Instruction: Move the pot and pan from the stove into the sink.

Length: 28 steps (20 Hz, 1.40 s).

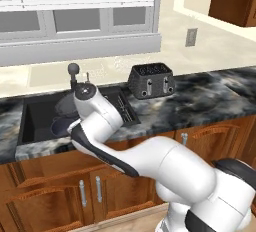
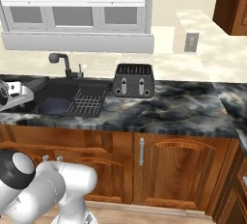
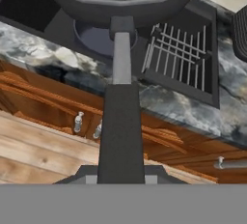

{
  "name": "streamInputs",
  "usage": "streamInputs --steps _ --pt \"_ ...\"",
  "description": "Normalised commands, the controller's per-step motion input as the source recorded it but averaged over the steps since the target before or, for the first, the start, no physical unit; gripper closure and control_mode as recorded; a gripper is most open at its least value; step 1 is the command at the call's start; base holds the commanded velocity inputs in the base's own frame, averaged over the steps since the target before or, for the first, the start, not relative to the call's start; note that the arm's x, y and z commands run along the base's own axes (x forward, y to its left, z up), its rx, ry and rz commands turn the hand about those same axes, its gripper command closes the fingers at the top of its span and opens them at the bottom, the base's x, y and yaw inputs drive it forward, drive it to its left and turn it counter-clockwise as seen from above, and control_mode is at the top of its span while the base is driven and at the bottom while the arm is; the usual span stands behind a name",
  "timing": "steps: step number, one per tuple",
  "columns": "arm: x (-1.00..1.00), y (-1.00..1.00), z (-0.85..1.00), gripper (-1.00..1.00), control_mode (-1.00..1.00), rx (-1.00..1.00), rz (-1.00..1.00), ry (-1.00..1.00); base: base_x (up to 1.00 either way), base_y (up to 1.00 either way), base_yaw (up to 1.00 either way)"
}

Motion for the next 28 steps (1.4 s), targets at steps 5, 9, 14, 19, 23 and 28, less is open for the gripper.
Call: streamInputs --steps 5,9,14,19,23,28 --pt "0.06 0.01 -0.17 1.0 -1.0 -0.04 0.0 0.03 0.0 0.0 0.0" --pt "0.23 0.08 -0.19 1.0 -1.0 -0.03 0.0 0.01 0.0 0.0 0.0" --pt "0.39 0.16 -0.23 1.0 -1.0 -0.02 -0.01 0.04 0.0 0.0 0.0" --pt "0.51 0.24 -0.23 1.0 -1.0 -0.01 -0.03 0.05 0.0 0.0 0.0" --pt "0.56 0.32 -0.2 1.0 -1.0 -0.01 -0.05 0.05 0.0 0.0 0.0" --pt "0.53 0.35 -0.2 1.0 -1.0 -0.02 -0.06 0.06 0.0 0.0 0.0"
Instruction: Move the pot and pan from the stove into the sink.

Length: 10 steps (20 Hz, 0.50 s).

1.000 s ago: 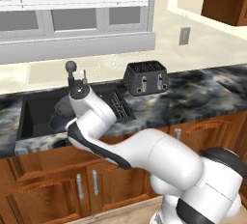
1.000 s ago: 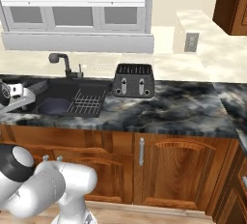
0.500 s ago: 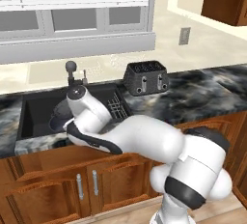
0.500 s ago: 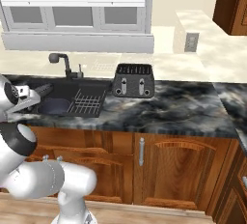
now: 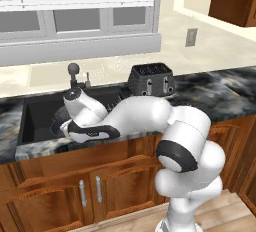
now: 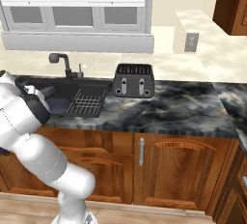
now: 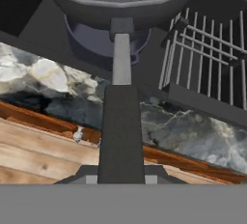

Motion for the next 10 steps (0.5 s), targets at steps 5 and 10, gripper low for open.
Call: streamInputs --steps 5,10 --pt "0.44 0.32 -0.14 1.0 -1.0 -0.03 -0.05 0.06 0.0 0.0 0.0" --pt "0.34 0.22 -0.07 1.0 -1.0 -0.02 -0.05 0.06 0.0 0.0 0.0"
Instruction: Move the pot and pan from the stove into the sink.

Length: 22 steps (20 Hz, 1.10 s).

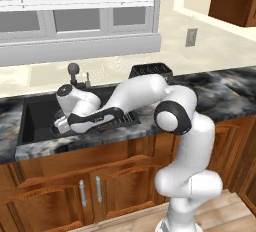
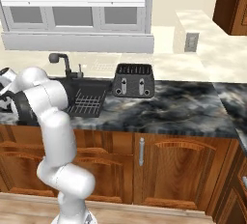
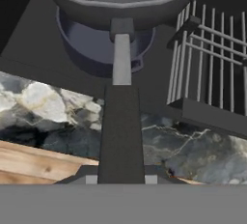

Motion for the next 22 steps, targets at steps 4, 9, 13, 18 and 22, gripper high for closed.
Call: streamInputs --steps 4,9,13,18,22 --pt "0.33 0.15 -0.15 1.0 -1.0 -0.01 -0.07 0.05 0.0 0.0 0.0" --pt "0.4 0.21 -0.16 1.0 -1.0 -0.01 -0.09 0.0 0.0 0.0 0.0" --pt "0.37 0.17 -0.21 1.0 -1.0 0.0 -0.11 0.0 0.0 0.0 0.0" --pt "0.24 0.19 -0.05 -1.0 -1.0 0.0 -0.13 -0.01 0.0 0.0 0.0" --pt "0.01 0.24 0.25 -1.0 -1.0 0.0 -0.21 -0.03 0.0 0.0 0.0"
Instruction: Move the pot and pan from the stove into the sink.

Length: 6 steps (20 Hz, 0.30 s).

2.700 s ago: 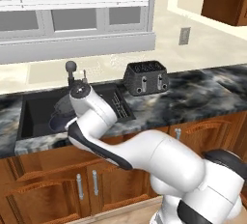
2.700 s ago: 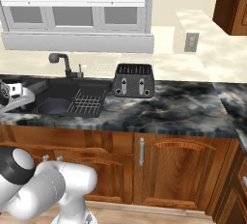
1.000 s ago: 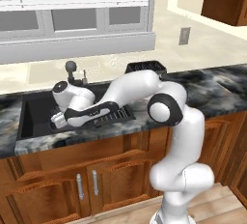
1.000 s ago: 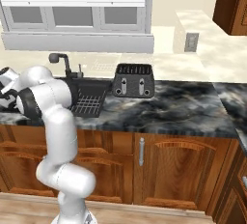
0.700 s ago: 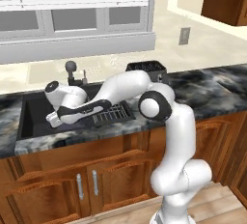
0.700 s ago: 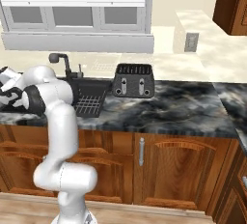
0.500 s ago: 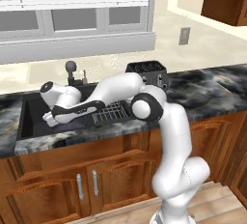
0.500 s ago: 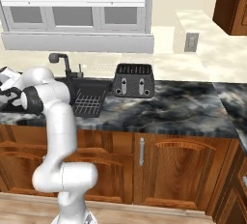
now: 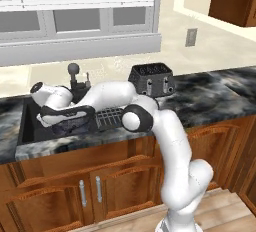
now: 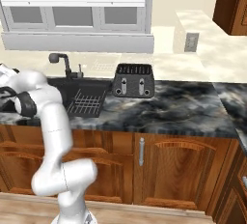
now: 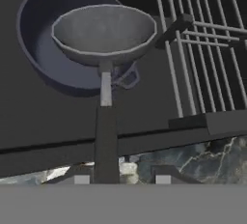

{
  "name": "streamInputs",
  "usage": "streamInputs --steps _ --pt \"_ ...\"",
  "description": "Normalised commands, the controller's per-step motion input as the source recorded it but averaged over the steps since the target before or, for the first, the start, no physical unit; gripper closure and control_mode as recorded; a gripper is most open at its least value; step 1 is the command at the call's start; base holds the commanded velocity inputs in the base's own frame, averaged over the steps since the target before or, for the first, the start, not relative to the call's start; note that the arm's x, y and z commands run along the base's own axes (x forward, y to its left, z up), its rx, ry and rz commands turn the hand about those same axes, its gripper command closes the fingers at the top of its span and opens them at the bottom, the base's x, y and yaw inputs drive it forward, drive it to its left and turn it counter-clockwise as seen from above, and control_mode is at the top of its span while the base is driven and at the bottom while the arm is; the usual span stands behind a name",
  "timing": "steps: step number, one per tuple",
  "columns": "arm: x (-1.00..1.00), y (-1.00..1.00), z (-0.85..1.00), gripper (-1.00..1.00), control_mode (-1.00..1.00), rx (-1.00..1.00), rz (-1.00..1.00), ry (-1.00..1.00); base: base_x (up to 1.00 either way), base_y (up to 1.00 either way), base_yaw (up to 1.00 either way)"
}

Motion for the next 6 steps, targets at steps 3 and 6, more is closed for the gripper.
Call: streamInputs --steps 3,6 --pt "-0.32 0.02 0.53 -1.0 -1.0 0.05 -0.27 -0.02 0.0 0.0 0.0" --pt "-0.49 -0.06 0.68 -1.0 -1.0 0.12 -0.25 -0.1 0.0 0.0 0.0"
